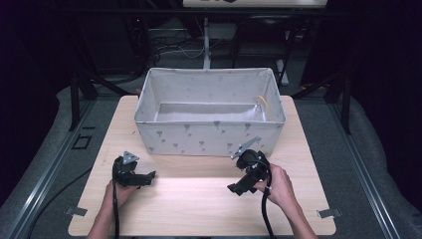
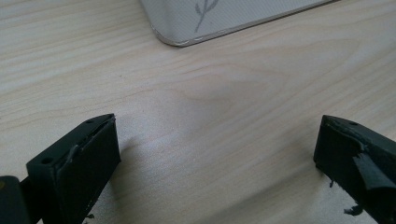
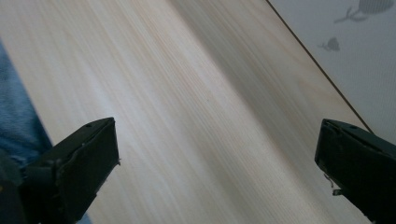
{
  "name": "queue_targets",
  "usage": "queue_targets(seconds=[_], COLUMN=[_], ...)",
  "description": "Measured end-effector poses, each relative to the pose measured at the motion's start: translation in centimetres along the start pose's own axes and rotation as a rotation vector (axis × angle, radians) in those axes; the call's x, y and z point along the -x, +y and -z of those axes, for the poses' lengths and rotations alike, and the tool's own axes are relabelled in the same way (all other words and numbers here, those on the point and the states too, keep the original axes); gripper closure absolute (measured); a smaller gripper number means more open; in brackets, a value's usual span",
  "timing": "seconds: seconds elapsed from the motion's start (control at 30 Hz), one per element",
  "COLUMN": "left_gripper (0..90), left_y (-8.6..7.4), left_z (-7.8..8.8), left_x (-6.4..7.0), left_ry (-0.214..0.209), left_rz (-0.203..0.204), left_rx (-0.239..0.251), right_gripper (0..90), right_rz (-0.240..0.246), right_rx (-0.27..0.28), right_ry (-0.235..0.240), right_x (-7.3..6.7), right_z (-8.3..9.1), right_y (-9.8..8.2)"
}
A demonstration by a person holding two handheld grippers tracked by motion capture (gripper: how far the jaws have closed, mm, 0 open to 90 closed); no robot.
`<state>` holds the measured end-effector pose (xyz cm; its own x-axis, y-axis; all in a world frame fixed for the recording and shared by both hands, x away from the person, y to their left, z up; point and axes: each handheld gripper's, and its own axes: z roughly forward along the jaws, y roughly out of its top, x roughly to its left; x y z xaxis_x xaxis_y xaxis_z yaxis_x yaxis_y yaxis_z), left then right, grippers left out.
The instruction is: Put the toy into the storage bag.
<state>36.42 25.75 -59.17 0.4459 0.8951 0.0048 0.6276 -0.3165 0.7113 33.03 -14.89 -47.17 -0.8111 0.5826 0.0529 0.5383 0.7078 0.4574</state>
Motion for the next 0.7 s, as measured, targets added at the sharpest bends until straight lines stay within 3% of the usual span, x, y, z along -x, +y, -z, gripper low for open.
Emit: queue_targets(seconds=[0.27, 0.4, 0.47, 0.57, 0.7], left_gripper=[0.3, 0.3, 0.3, 0.3, 0.3], left_y=[0.0, 0.0, 0.0, 0.0, 0.0], left_z=[0.0, 0.0, 0.0, 0.0, 0.0], left_x=[0.0, 0.0, 0.0, 0.0, 0.0], left_ry=[-0.001, -0.001, -0.001, -0.002, -0.003], left_rz=[-0.001, -0.001, -0.001, -0.001, 0.0], left_rx=[0.0, 0.001, 0.0, 0.0, 0.001], right_gripper=[0.0, 0.0, 0.0, 0.0, 0.0], right_rz=[-0.017, -0.03, -0.013, -0.036, -0.037], right_rx=[-0.011, 0.019, 0.0, 0.016, 0.008], right_ry=[-0.023, -0.035, -0.046, -0.034, -0.05], right_x=[0.3, 0.5, 0.5, 0.8, 0.6], right_z=[-2.0, -2.9, -3.3, -3.7, -4.6], right_y=[-2.1, -3.6, -3.9, -4.3, -5.0])
